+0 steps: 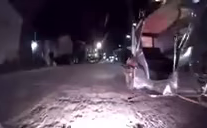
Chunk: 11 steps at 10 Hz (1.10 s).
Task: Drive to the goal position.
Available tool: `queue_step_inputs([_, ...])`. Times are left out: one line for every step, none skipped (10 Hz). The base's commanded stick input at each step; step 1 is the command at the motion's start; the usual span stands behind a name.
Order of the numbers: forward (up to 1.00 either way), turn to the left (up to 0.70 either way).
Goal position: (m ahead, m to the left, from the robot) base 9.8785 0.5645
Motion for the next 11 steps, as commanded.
queue_step_inputs([0.60,-0.15])
queue_step_inputs([0.60,-0.15])
queue_step_inputs([0.60,-0.09])
queue_step_inputs([0.60,0.00])
queue_step_inputs([0.60,0.00])
queue_step_inputs([0.60,0.00])
queue_step_inputs([0.60,0.00])
queue_step_inputs([0.60,0.00])
queue_step_inputs([0.60,0.00])
queue_step_inputs([0.60,0.00])
queue_step_inputs([0.60,0.00])
